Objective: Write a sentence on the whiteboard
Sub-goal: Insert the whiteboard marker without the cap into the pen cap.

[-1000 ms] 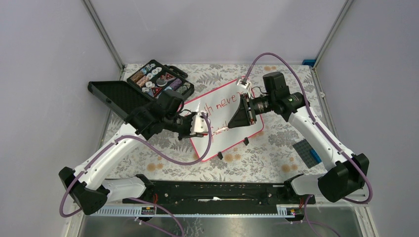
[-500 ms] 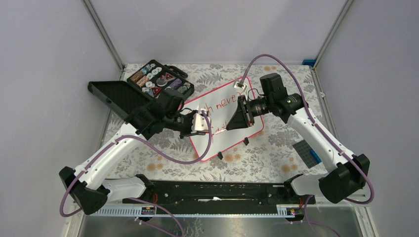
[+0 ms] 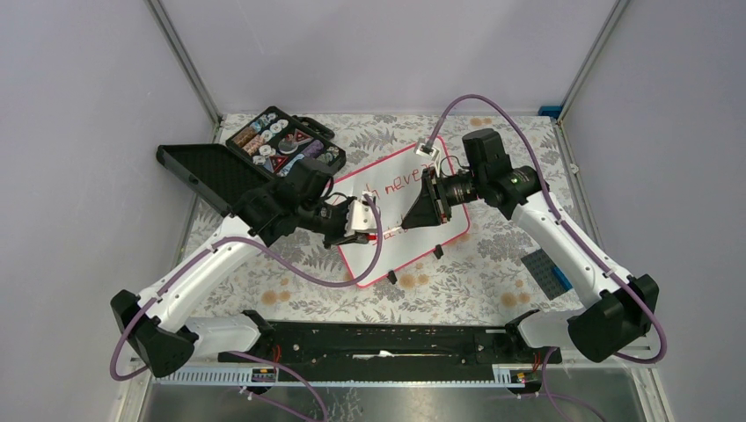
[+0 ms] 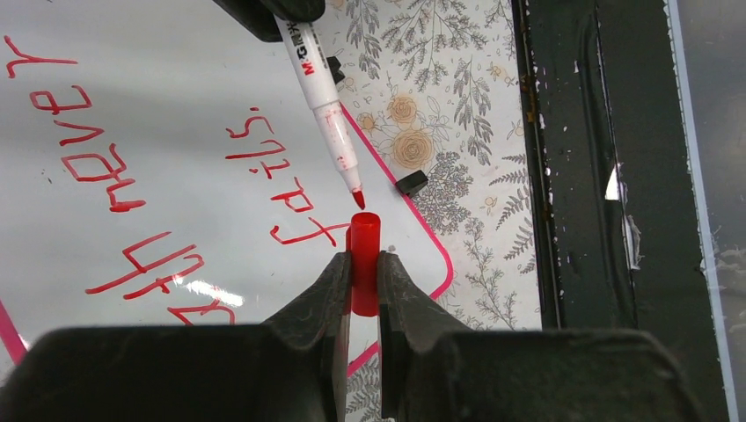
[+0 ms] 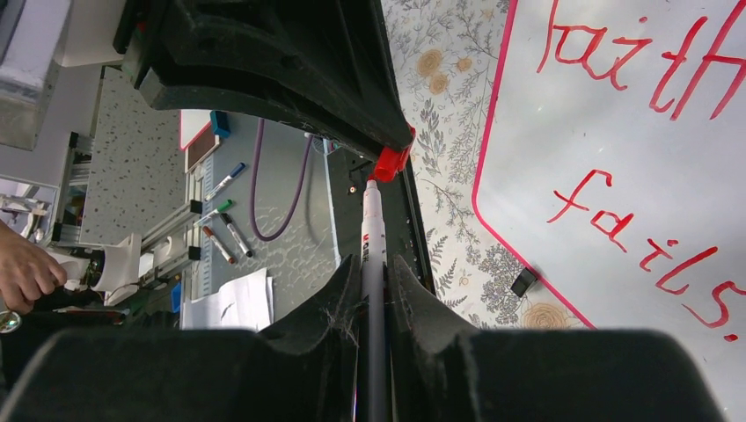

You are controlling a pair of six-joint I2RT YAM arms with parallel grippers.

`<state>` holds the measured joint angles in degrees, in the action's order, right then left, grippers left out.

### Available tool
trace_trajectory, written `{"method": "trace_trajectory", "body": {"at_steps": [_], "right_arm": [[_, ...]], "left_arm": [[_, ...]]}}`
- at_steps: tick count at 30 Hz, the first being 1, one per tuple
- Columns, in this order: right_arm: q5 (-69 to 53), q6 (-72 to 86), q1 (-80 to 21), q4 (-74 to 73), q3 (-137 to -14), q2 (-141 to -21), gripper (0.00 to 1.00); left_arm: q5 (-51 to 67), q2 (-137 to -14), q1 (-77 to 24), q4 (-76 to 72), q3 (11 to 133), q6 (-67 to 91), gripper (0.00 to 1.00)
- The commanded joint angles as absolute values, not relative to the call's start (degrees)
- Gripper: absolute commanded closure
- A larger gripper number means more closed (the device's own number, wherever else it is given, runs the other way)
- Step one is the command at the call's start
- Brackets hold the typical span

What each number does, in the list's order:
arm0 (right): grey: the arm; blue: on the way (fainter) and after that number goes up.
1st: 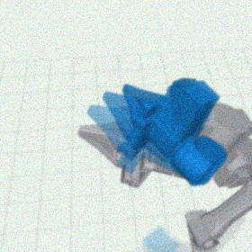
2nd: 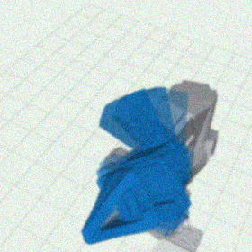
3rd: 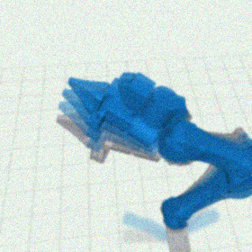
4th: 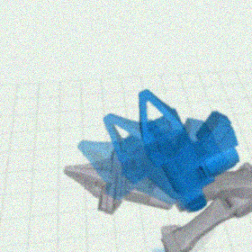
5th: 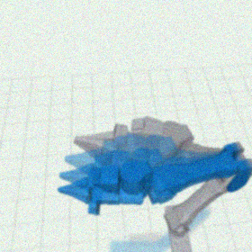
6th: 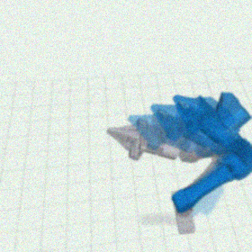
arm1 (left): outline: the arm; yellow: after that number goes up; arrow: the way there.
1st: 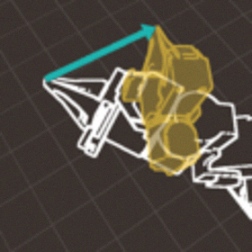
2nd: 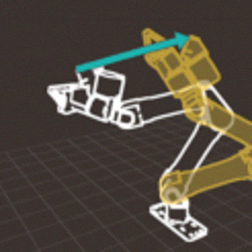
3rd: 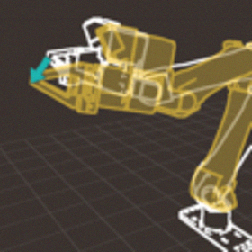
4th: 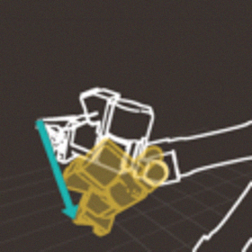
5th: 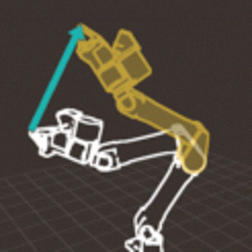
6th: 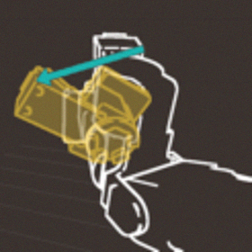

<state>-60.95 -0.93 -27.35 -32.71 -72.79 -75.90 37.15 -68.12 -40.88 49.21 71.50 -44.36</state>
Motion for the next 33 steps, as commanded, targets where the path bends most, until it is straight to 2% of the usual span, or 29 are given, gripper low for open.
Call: {"method": "trace_trajectory", "body": {"at_steps": [1, 33], "right_arm": [[-60.70, -0.35, -27.95, -31.22, -75.28, -75.33, 1.00], [-57.58, -2.35, -28.92, -33.09, -74.01, -74.97, 1.00]], "left_arm": [[39.38, -68.51, -41.12, 46.94, 72.95, -42.99, 1.00], [40.02, -68.25, -41.22, 46.60, 73.66, -40.24, 1.00]]}}
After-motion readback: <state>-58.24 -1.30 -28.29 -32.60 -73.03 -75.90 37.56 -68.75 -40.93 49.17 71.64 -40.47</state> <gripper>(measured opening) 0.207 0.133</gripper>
